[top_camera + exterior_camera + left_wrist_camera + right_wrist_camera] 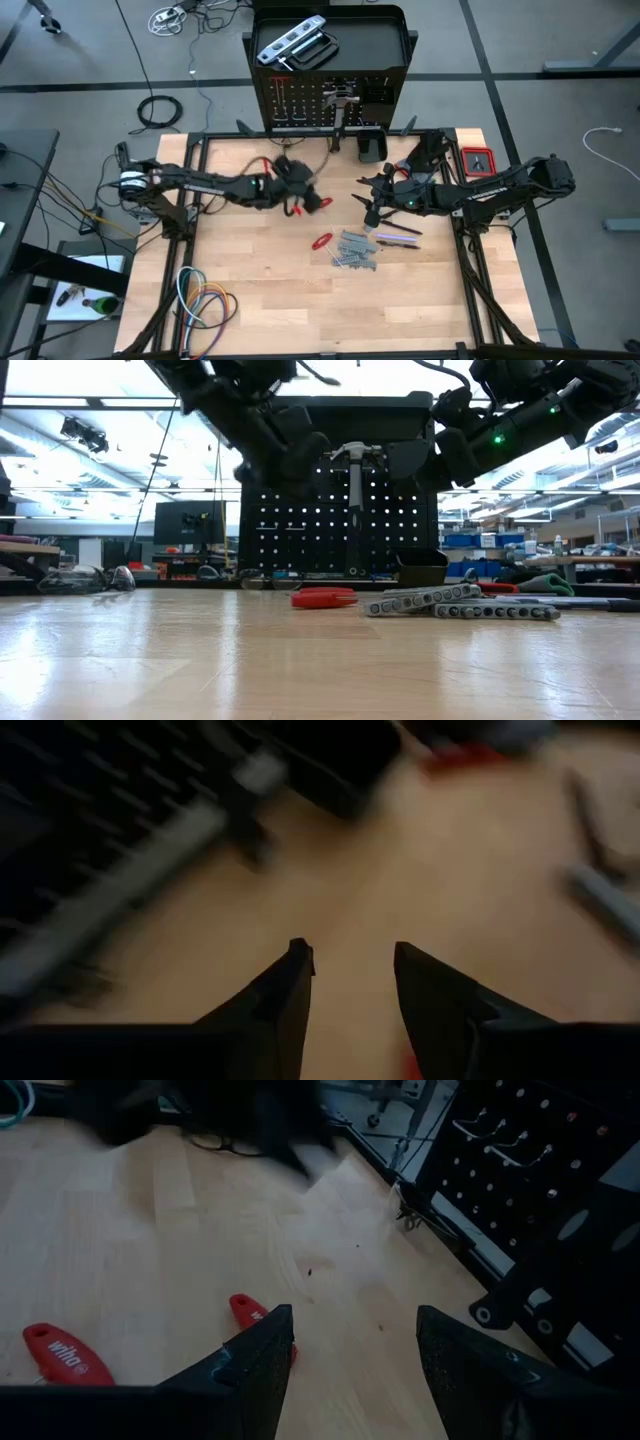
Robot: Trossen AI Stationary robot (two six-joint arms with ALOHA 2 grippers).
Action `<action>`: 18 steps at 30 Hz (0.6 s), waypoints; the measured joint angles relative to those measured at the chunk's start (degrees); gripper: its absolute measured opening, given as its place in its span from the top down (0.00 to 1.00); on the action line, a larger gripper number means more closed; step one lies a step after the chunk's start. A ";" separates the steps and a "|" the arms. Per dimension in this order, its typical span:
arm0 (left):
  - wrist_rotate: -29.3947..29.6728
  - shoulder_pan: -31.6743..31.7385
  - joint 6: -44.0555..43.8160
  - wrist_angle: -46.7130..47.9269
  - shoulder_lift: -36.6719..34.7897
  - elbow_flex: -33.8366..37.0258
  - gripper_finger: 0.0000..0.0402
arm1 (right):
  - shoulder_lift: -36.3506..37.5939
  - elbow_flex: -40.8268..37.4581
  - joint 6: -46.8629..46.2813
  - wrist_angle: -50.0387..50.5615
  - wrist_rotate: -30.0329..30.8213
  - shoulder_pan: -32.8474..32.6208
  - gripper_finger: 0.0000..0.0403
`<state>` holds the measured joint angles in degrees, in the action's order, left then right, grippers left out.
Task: Hang tools onto peg board
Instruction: Hang the top allen wrench onto the peg board
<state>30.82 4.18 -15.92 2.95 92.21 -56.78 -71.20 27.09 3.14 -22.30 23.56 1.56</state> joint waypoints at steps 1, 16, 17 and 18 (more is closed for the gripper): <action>-1.97 -0.65 -1.49 -0.16 1.23 0.01 0.63 | 0.00 0.00 0.02 0.00 -0.26 0.02 0.46; -5.96 -3.28 -8.02 -0.51 14.24 -0.01 0.63 | 0.00 0.00 1.09 -0.37 -0.71 0.17 0.46; -6.01 -3.09 -6.71 -0.41 14.52 -0.01 0.63 | 0.00 0.00 1.14 -0.43 -0.71 0.17 0.46; -6.09 -2.89 -5.06 -0.43 14.75 -0.01 0.63 | 0.00 0.00 1.14 -0.70 -0.72 0.17 0.46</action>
<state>24.72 1.28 -20.98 2.52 106.96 -56.80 -71.20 27.09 4.27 -23.01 22.84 1.74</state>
